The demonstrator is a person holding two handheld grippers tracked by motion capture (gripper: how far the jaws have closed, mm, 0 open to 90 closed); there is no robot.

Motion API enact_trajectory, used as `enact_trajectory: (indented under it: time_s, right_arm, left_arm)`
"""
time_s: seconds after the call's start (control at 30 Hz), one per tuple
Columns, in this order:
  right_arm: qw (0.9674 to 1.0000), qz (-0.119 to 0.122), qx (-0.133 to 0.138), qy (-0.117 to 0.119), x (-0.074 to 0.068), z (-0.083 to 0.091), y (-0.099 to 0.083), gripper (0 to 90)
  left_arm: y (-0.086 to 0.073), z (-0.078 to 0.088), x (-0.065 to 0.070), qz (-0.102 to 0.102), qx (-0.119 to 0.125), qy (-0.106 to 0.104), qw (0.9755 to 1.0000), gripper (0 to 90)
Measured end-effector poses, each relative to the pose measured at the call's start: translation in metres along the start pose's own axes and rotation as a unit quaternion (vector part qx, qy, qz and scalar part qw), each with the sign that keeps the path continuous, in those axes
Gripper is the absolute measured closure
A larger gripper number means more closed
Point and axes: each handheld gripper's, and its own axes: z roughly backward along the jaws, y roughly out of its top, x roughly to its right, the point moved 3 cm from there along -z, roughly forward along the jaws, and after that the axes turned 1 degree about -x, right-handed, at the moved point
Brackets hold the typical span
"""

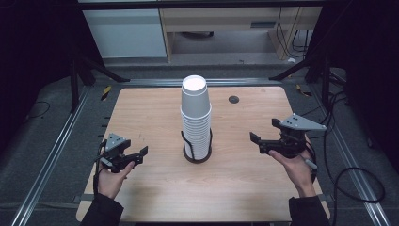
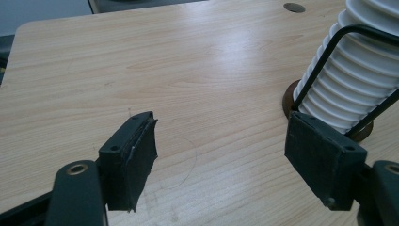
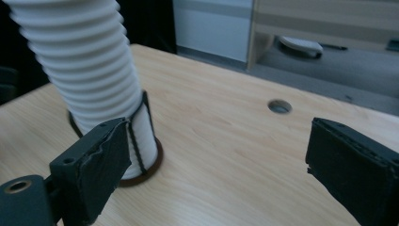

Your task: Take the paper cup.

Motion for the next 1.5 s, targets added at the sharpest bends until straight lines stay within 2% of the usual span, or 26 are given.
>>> enact_trajectory:
  time_s: [0.07, 0.1, 0.13, 0.37, 0.53, 0.7, 0.93, 1.1, 1.27, 1.4, 1.5]
  right_arm:
    - [0.9998, 0.009, 0.012, 0.011, -0.007, 0.001, 0.011, 6.5]
    - [0.9994, 0.023, 0.019, 0.019, -0.016, 0.001, 0.023, 6.4]
    - [0.9994, 0.023, 0.019, 0.019, -0.016, 0.001, 0.023, 6.4]
    - [0.9964, 0.044, 0.042, 0.058, -0.044, -0.008, 0.060, 6.0]
    - [0.9953, 0.054, 0.048, 0.065, -0.055, -0.015, 0.074, 5.7]
    - [0.9928, 0.047, 0.060, 0.093, -0.070, -0.030, 0.092, 5.5]
    - [0.9908, 0.050, 0.059, 0.111, -0.086, -0.048, 0.101, 5.0]
    - [0.9898, 0.042, 0.056, 0.124, -0.094, -0.065, 0.106, 4.7]
    - [0.9896, 0.039, 0.057, 0.126, -0.096, -0.076, 0.109, 4.6]
    - [0.9878, 0.031, 0.054, 0.143, -0.100, -0.088, 0.110, 4.6]
    - [0.9886, 0.037, 0.045, 0.139, -0.102, -0.099, 0.109, 4.5]
  left_arm:
    - [0.000, -0.001, 0.001, 0.000, -0.002, 0.001, 1.0000, 24.8]
    - [-0.001, -0.001, 0.002, -0.003, -0.003, 0.000, 1.0000, 24.5]
    - [-0.001, -0.001, 0.002, -0.003, -0.003, 0.000, 1.0000, 24.4]
    - [-0.001, -0.002, 0.003, -0.005, -0.003, 0.000, 1.0000, 23.5]
    - [-0.001, -0.002, 0.002, -0.004, -0.006, -0.001, 1.0000, 23.3]
    - [-0.001, -0.003, 0.004, -0.004, -0.007, -0.003, 1.0000, 23.1]
    - [-0.002, -0.005, 0.005, -0.007, -0.011, -0.006, 0.9999, 23.1]
    - [-0.001, -0.004, 0.005, -0.007, -0.009, -0.007, 0.9999, 22.8]
    - [-0.002, -0.004, 0.004, -0.006, -0.009, -0.007, 0.9999, 22.7]
    - [-0.002, -0.006, 0.005, -0.008, -0.012, -0.007, 0.9999, 22.5]
    - [-0.003, -0.007, 0.005, -0.011, -0.014, -0.007, 0.9998, 22.4]
